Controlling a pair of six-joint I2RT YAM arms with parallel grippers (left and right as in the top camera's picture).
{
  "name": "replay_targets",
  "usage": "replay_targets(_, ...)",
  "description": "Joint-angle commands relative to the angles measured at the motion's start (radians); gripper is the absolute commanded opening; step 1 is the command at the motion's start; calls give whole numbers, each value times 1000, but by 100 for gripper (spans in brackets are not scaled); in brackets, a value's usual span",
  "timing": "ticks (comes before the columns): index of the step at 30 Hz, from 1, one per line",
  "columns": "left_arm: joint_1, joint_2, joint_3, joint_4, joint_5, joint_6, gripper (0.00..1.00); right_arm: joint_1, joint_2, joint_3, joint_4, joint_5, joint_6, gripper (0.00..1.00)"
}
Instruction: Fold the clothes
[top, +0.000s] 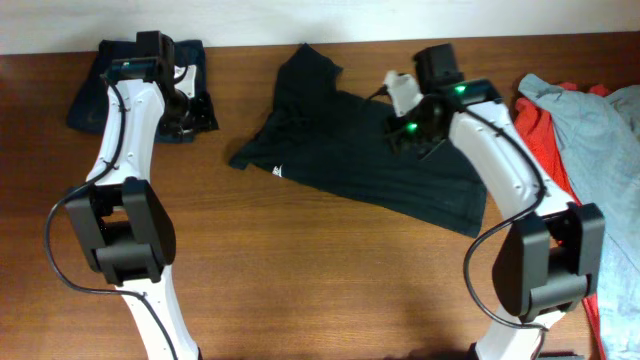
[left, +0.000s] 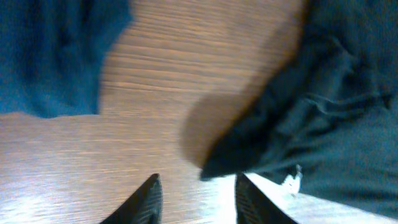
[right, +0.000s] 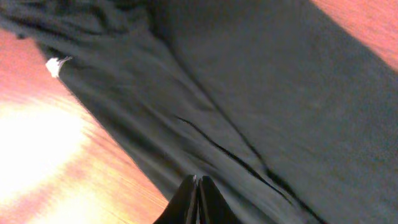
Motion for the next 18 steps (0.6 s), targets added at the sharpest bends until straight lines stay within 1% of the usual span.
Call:
replay_targets(1,-46,-11,-22,-3,79,14,32,33,50,-8,15,-19,-7,8)
replay_targets(3,-57,-10,-33,8,72,15,28,46,77,-8,18,-19,2,8)
replay_targets(5,-62,-2,-42,7,72,2,19,58,109,-8,14,-19,2,7)
replay_targets(7,-66,8,-54,3,75,-19,15,63,140,-8,11,-19,2,8)
replay_targets(10,-74,33,-75,5,77,-19,15,63,162,-8,13,-19,22,8)
replay_targets(18,-112,103,-80,14,87,-18,16,62,164,-8,15,-3,21,8)
